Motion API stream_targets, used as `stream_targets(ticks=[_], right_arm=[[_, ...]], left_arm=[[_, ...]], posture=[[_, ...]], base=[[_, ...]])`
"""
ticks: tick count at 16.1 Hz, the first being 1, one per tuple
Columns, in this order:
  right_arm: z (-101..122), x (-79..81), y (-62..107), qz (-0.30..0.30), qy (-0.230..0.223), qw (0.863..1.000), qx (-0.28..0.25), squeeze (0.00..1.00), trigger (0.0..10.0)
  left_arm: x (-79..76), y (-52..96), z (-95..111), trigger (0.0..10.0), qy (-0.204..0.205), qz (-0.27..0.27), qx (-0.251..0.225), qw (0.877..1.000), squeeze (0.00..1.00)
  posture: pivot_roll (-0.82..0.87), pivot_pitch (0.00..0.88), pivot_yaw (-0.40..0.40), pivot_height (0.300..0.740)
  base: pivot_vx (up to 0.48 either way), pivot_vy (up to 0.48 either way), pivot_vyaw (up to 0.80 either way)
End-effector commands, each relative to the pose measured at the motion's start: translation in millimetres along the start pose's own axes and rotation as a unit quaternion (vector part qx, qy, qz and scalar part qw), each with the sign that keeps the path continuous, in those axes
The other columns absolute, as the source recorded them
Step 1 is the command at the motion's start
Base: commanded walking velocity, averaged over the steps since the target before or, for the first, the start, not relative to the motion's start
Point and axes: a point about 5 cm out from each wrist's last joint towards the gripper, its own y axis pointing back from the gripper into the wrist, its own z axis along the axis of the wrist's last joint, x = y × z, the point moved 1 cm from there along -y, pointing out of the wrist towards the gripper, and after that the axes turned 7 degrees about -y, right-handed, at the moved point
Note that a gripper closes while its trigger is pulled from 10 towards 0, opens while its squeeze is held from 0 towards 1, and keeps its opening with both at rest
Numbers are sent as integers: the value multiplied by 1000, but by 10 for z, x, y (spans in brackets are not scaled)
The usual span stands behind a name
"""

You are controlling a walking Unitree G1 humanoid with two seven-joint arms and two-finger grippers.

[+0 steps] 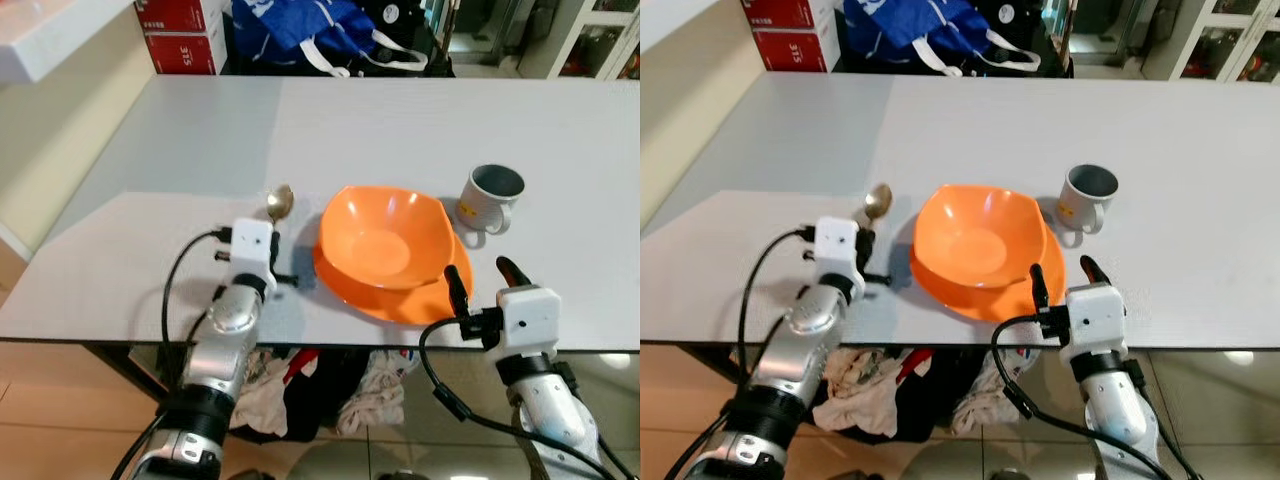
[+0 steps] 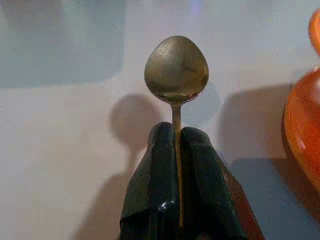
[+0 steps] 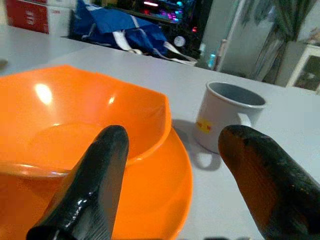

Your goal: Setting the table

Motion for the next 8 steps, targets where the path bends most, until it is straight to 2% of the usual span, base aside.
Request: stream_targets(ticks=[1, 4, 8], right_arm=[[97, -30, 33, 14, -10, 1000, -6, 0, 10000], [185, -39, 131, 53, -10, 999, 0, 0, 10000], [319, 54, 103, 83, -27, 996, -10, 0, 10000]], left_arm=[[-14, -32, 11, 0, -10, 0, -4, 1000, 0], [-46, -65, -67, 0, -8, -2, 8, 1000, 0], [-100, -103, -96, 0, 3, 1, 14, 1000, 0]], posture=[[-164, 40, 30, 740], [-190, 38, 25, 740], [-194, 44, 22, 740]], base=[[0, 0, 0], [0, 0, 0], [0, 0, 0]])
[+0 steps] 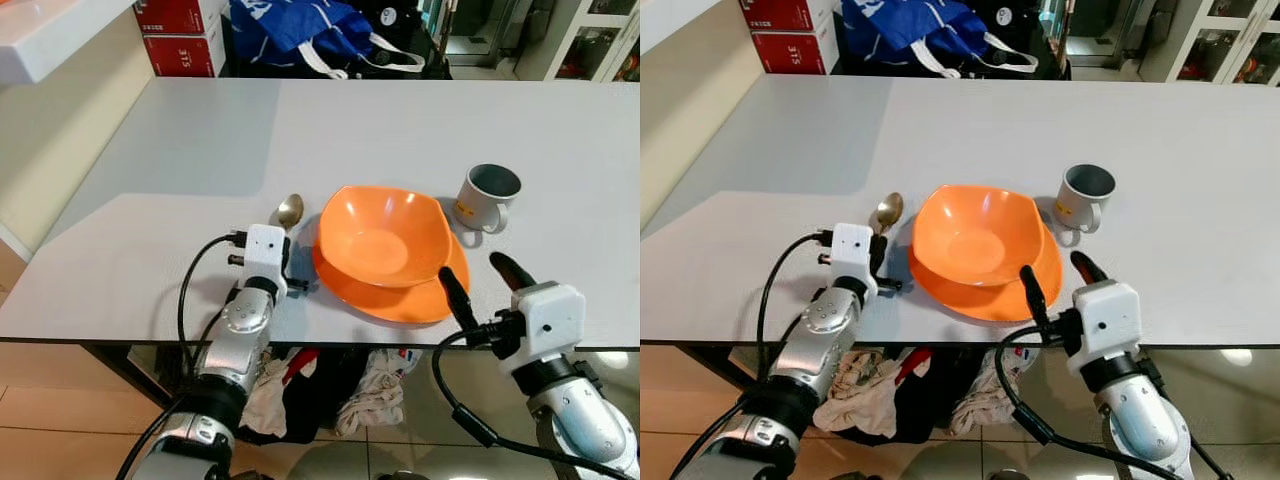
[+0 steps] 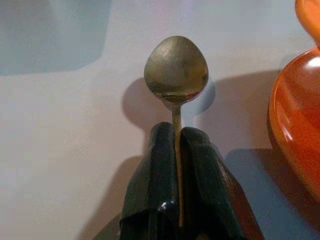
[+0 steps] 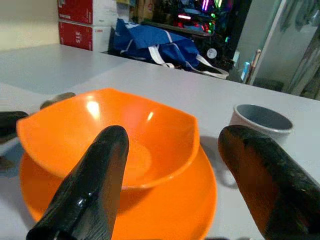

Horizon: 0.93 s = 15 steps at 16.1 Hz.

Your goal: Setting the table

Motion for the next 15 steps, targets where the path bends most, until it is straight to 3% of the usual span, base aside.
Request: stream_targets(ticks=[1, 8, 9, 10, 12, 13, 14, 15], right_arm=[[48, 35, -4, 11, -10, 1000, -5, 0, 10000], [18, 64, 4, 18, -17, 1000, 10, 0, 10000], [19, 63, -1, 18, -17, 1000, 11, 0, 10000], [17, 66, -2, 18, -17, 1000, 11, 0, 10000], [12, 70, -7, 18, -17, 1000, 11, 0, 10000], [6, 69, -9, 17, -17, 1000, 12, 0, 10000], [2, 70, -16, 17, -17, 1000, 12, 0, 10000], [1, 69, -19, 17, -16, 1000, 12, 0, 10000]], left_arm=[[14, -6, -25, 0, 4, 7, 5, 1000, 0], [51, -16, -48, 0, 22, 36, 27, 999, 0], [48, -16, -60, 3922, 23, 36, 34, 999, 0], [48, -15, -71, 10000, 23, 38, 38, 998, 0], [50, -17, -76, 10000, 23, 38, 41, 998, 0], [44, -17, -76, 10000, 23, 37, 43, 998, 208], [41, -21, -89, 10000, 26, 37, 51, 998, 1000], [44, -20, -97, 10000, 26, 38, 54, 997, 1000]], posture=[[-193, 45, 22, 740], [-186, 54, 23, 740], [-185, 56, 24, 740], [-185, 57, 24, 740], [-184, 56, 25, 740], [-183, 53, 24, 740], [-183, 52, 24, 740], [-182, 50, 24, 740]], base=[[0, 0, 0], [0, 0, 0], [0, 0, 0], [0, 0, 0], [0, 0, 0], [0, 0, 0], [0, 0, 0], [0, 0, 0]])
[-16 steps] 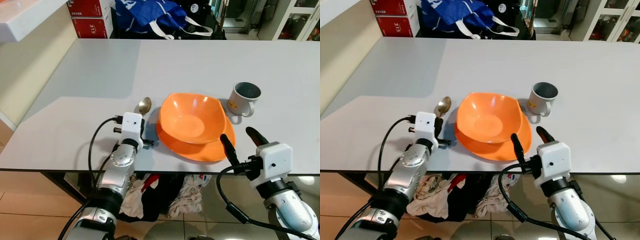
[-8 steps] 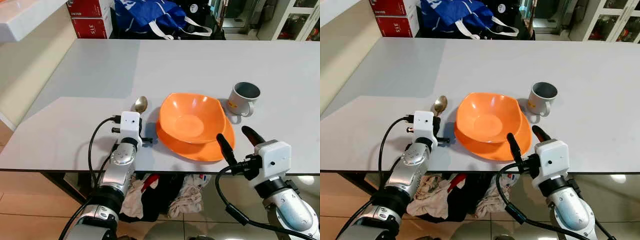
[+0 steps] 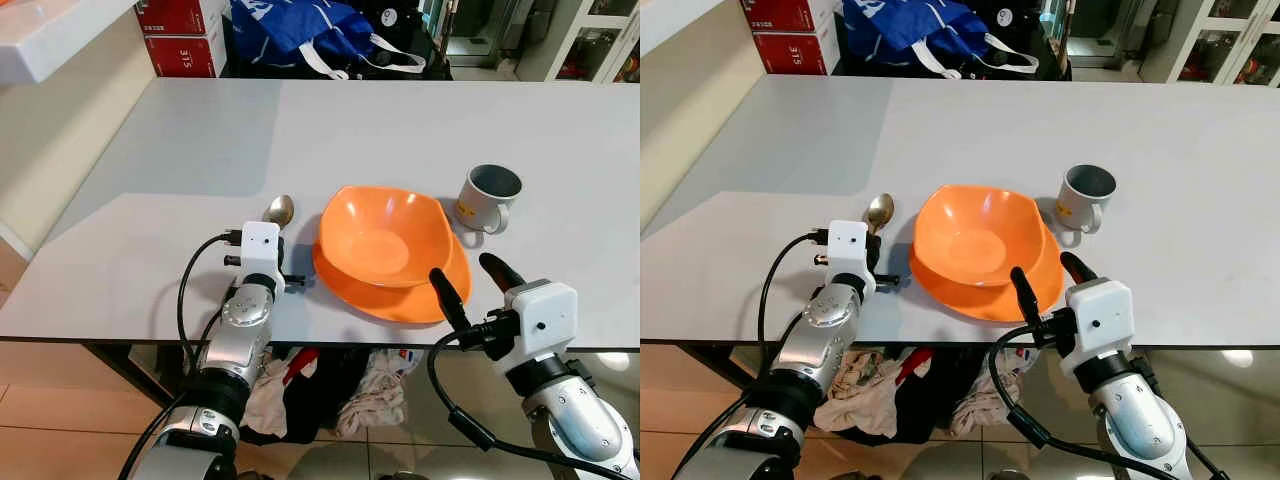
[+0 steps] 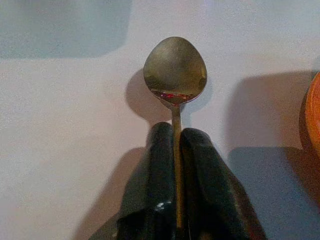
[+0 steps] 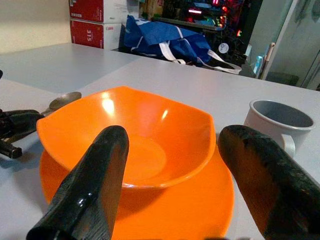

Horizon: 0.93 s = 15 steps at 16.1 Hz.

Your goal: Setting the table

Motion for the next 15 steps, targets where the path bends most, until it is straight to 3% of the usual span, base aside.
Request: stream_targets(ticks=[1, 15], right_arm=[[10, 11, -11, 2, -1, 1000, -1, 0, 10000], [-48, 29, -45, -3, -7, 1000, 2, 0, 10000]], left_arm=[[5, 12, -98, 10000, 4, 6, 28, 1000, 1000], [29, 22, -63, 10000, -1, -12, 34, 999, 1000]], posture=[[-181, 50, 24, 740], [-161, 51, 33, 740]], base=[[0, 0, 0], [0, 0, 0]])
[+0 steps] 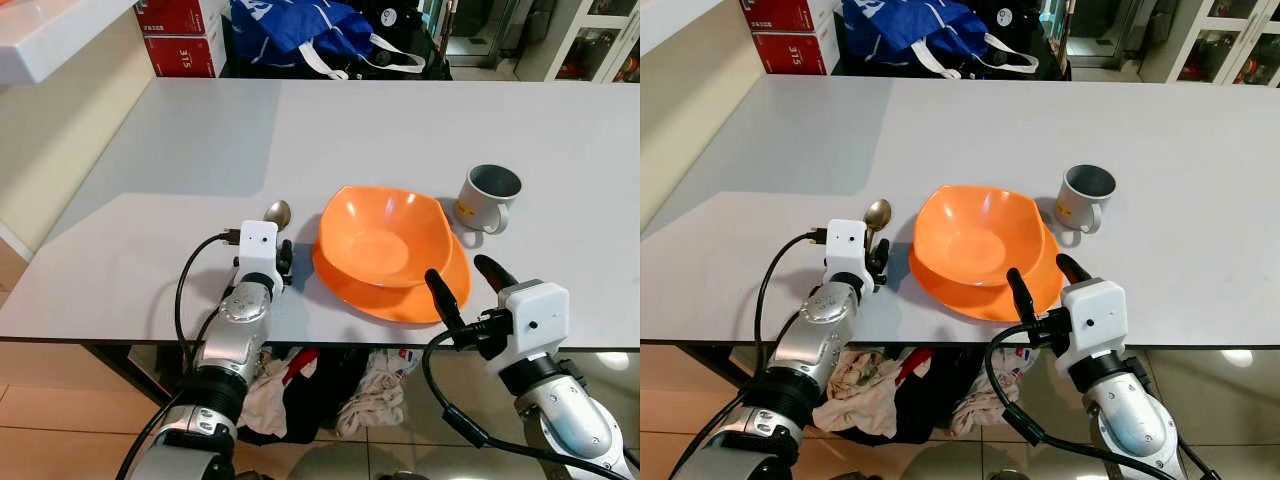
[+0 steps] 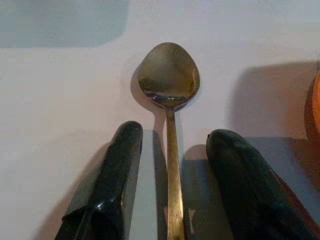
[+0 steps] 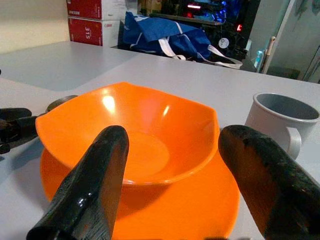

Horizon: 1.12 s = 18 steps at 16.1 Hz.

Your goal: Setting the table

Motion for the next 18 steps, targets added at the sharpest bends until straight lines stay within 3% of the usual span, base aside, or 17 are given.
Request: stream_targets(ticks=[1, 2, 3, 4, 7, 12, 18], right_arm=[[-8, 1, -17, -1, 3, 1000, -2, 0, 10000], [-13, 3, -18, -2, 3, 1000, -1, 0, 10000], [-21, 5, -24, -3, 2, 1000, 0, 0, 10000], [-26, 8, -27, -3, 2, 1000, 0, 0, 10000], [-49, 20, -20, -3, 0, 1000, 3, 0, 10000], [-80, 16, -18, -3, 1, 1000, 6, 0, 10000], [-120, 3, -11, -2, 3, 1000, 10, 0, 10000]], left_arm=[[0, 21, -59, 10000, -4, -6, 15, 1000, 1000], [1, 21, -61, 10000, -7, -7, 16, 1000, 1000], [2, 19, -66, 10000, -13, -8, 20, 1000, 910], [5, 18, -62, 10000, -14, -9, 19, 1000, 0], [17, 28, -57, 10000, -21, -10, 20, 1000, 0], [-11, 54, 66, 10000, -43, -18, -17, 999, 0], [64, 85, 141, 10000, -35, -4, -28, 999, 0]], posture=[[-160, 53, 34, 740], [-160, 55, 35, 740], [-157, 58, 36, 740], [-156, 60, 36, 740], [-152, 61, 38, 740], [-149, 53, 37, 740], [-145, 38, 35, 740]], base=[[0, 0, 0], [0, 0, 0], [0, 0, 0], [0, 0, 0], [0, 0, 0], [0, 0, 0], [0, 0, 0]])
